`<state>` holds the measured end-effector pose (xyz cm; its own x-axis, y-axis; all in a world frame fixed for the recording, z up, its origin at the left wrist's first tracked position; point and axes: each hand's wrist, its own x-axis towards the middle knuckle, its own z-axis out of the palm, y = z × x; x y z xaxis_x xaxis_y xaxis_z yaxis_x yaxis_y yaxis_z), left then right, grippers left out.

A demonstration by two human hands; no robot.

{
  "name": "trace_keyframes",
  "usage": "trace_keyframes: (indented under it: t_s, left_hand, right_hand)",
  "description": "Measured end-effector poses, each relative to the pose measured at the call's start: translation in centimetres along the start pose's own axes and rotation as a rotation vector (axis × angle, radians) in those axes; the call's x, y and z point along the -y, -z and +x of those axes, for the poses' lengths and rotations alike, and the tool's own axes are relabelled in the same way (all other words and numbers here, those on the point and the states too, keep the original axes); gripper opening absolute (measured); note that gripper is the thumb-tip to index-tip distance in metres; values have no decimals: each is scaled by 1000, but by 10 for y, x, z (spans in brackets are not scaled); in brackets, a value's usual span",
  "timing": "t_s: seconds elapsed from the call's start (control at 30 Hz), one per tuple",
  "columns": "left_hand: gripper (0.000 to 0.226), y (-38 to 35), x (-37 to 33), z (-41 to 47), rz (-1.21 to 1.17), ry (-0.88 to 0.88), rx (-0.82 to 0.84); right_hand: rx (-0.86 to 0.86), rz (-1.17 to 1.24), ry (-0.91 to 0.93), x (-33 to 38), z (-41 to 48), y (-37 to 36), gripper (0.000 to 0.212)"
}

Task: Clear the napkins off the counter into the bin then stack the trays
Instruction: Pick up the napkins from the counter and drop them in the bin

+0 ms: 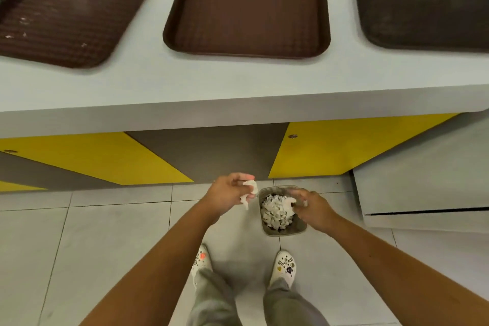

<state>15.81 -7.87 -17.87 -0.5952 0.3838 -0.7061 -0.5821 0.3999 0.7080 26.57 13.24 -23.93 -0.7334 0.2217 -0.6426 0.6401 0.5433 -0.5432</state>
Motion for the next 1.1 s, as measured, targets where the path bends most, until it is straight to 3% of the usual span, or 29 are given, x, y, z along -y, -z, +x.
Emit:
trace_keyframes:
  t_s: [0.1, 0.3, 0.63, 0.8, 0.97, 1.1]
  left_hand:
    - [21, -28, 22, 22, -25, 66, -18]
    - [33, -81, 55, 63, 5, 137, -69]
    - [42, -106, 58, 77, 46, 165, -119]
    - [22, -88, 28, 54, -46, 62, -171]
    - [9, -58, -15, 9, 80, -119, -126]
    - [10, -14, -45, -37, 150, -286, -206]
  right_hand:
    - [-50, 49, -39, -16, 5, 5, 45]
    - [-123, 150, -12, -47, 0, 28, 24]
    - [-194, 181, 17, -53, -12, 45, 34]
    - [-195, 180, 109, -13, -19, 59, 31]
    - [-178, 111, 294, 46, -37, 66, 31]
    - [-145, -32, 452, 104, -56, 64, 34]
